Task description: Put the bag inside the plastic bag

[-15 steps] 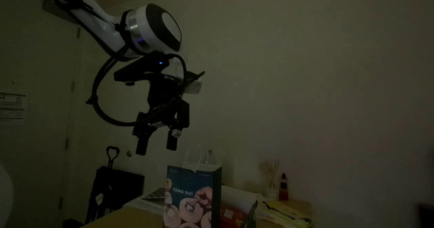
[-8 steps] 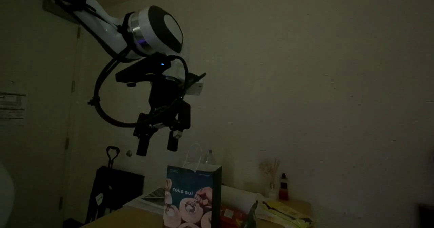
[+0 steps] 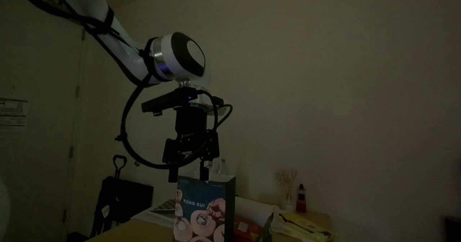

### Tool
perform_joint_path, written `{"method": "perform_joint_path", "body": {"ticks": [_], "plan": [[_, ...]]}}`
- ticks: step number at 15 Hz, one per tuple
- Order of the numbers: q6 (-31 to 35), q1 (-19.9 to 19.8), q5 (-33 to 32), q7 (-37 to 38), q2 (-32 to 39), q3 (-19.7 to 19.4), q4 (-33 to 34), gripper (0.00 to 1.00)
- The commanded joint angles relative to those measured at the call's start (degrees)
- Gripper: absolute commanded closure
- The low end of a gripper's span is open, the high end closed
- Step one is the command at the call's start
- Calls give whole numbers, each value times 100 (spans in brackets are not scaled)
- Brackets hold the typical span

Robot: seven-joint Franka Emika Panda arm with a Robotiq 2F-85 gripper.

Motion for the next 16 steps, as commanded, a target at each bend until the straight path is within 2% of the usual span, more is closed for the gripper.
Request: {"method": "perform_joint_path", "body": {"ticks": [1, 6, 8, 11, 14, 16], "plan": [[23, 1, -48, -3, 148, -5, 13, 0], [15, 7, -55, -3, 233, -6, 34, 0], [550, -42, -127, -32, 457, -82, 31, 0], [1326, -173, -613, -56, 1055, -145, 243, 0], [1591, -282, -952, -26, 1685, -253, 572, 0], [1499, -328, -1033, 1, 2027, -358, 853, 0]]}}
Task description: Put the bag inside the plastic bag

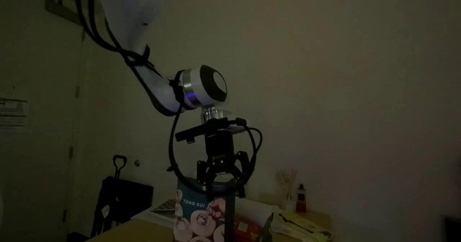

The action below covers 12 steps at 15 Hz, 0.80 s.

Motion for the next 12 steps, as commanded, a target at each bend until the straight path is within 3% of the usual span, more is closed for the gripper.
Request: {"method": "perform_joint_path", "body": {"ticks": [1, 6, 12], "plan": [[-9, -15, -49, 2, 204, -60, 143, 0], [-11, -42, -67, 2, 626, -148, 463, 0], [-146, -48, 425, -1176, 1764, -299, 1365, 0]]}}
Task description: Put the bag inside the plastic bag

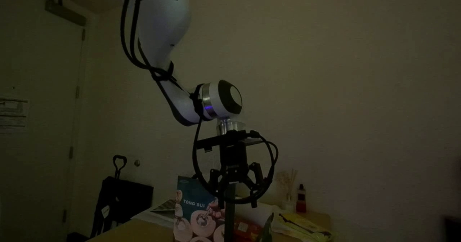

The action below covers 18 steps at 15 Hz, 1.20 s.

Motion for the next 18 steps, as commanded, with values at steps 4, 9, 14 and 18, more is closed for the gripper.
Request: {"method": "perform_joint_path", "body": {"ticks": [4, 9, 14, 18], "plan": [[-288, 49, 305, -709, 1337, -95, 1196, 0], [-235, 86, 198, -516, 1441, -129, 1263, 0], [93, 4, 330, -322, 1733, -231, 1539, 0], [364, -41, 339, -215, 2145, -394, 1895, 0]]}}
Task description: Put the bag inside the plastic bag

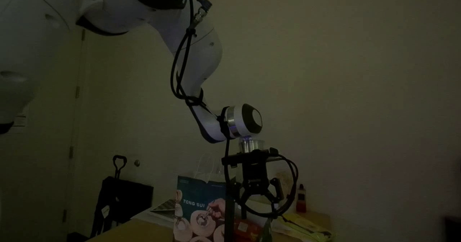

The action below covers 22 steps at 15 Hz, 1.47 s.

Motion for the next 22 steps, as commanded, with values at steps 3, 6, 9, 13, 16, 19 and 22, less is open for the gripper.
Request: {"method": "perform_joint_path", "body": {"ticks": [3, 6, 9, 13, 16, 19, 22], "plan": [[36, -16, 26, 3, 324, -117, 273, 0], [35, -9, 25, 4, 407, -127, 318, 0], [-53, -15, 16, -70, 503, -124, 371, 0], [-138, -45, 91, -155, 635, -107, 439, 25], [-117, -63, 116, -172, 648, -109, 442, 40], [-112, -89, 147, -197, 628, -111, 453, 61], [-107, -136, 242, -286, 600, -93, 461, 80]]}}
